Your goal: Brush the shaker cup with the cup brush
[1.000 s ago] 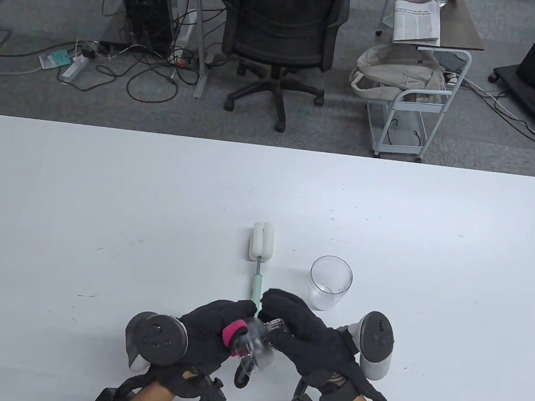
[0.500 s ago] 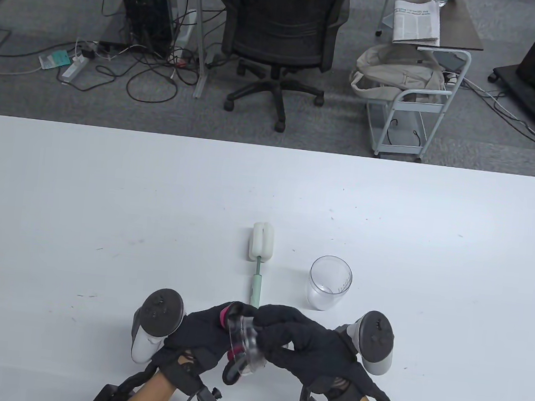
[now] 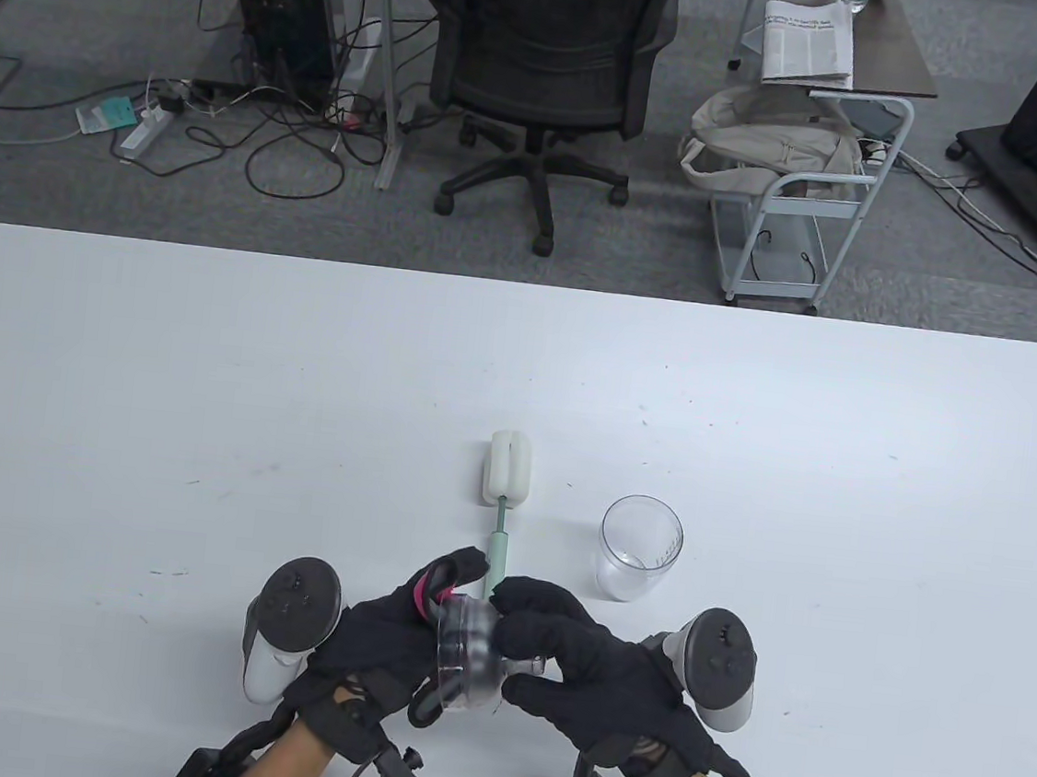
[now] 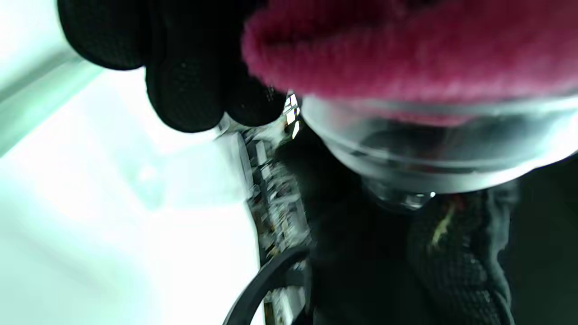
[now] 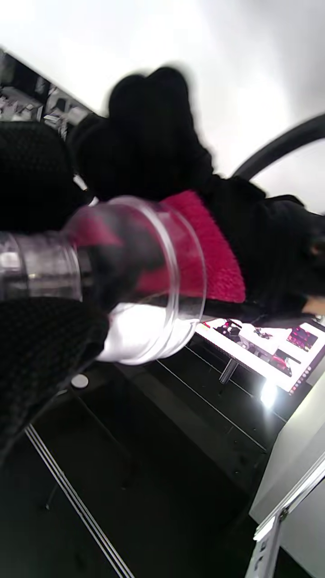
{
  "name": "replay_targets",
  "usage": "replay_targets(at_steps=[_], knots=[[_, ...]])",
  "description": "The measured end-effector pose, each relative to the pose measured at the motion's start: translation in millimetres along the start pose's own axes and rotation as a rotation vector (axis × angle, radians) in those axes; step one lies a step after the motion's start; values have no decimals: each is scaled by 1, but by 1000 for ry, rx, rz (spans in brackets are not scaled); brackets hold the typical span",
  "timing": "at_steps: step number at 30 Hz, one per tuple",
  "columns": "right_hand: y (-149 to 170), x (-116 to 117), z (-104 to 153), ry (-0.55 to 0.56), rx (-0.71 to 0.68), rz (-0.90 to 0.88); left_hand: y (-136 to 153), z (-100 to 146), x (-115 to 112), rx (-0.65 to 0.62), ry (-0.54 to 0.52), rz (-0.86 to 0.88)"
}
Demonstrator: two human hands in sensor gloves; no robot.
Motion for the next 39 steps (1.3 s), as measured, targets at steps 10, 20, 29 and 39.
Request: replay_targets(at_steps=[10, 20, 29, 39], knots=[[11, -19, 5, 160, 92, 219, -36, 12, 7, -297, -212, -206], [3, -5, 2, 5, 24, -39, 5, -2, -7, -7, 8, 85], [13, -21, 7, 160, 118, 178, -33, 10, 2, -275, -195, -74], [-1, -7, 1, -1, 0, -6, 13, -6, -15, 50, 112, 136]])
Point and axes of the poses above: the tracker on the back of each hand, its own y axis roughly to the little-finger side, its own z axis roughly from the fingertips to the wrist, x = y × z, the point moved 5 cm from there along -z, roughly from the wrist to the fingertips, and after that the axes turned 6 degrees about z, right-handed, at the moved point
